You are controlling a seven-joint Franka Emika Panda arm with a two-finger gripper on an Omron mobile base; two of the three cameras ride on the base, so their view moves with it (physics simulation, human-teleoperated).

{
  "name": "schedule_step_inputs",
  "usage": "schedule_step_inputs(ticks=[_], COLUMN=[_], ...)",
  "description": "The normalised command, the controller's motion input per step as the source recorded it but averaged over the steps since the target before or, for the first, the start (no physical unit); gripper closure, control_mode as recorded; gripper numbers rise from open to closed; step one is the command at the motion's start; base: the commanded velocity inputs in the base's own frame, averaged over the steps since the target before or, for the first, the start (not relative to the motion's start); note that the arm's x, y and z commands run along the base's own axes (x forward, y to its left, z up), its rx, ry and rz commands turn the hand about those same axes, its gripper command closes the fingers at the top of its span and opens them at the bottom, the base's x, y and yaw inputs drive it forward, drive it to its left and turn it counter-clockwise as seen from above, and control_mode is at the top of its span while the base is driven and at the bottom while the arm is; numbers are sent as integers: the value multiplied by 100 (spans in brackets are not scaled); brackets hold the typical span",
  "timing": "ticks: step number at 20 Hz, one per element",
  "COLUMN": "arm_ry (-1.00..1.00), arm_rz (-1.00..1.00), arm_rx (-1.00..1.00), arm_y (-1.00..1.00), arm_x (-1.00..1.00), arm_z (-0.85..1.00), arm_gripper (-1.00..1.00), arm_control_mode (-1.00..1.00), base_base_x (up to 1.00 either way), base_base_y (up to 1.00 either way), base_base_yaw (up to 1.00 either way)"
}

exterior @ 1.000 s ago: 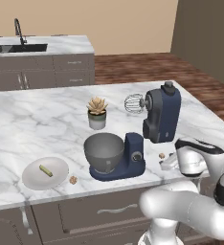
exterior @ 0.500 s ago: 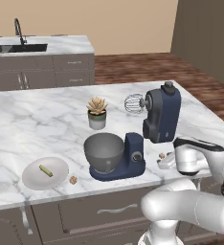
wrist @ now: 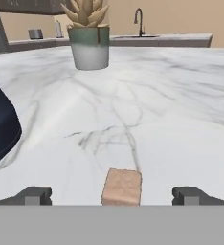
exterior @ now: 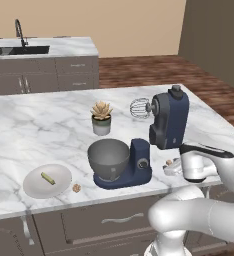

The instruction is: Add butter and sugar cubes to the stand mixer bowl and then turn on the stand mixer to begin making frosting.

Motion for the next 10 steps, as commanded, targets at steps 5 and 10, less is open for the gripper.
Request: schedule_step_inputs(ticks=[5,10], arm_ry=[0,0], arm_rz=[0,0], arm_rx=[0,0], arm_y=[0,-1], arm_x=[11,14], arm_z=[-9,-18], arm_gripper=[-100,-100], arm_control_mode=[-100,-100], base_base_x=[0,0], base_base_y=[0,0], base_base_yaw=[0,0])
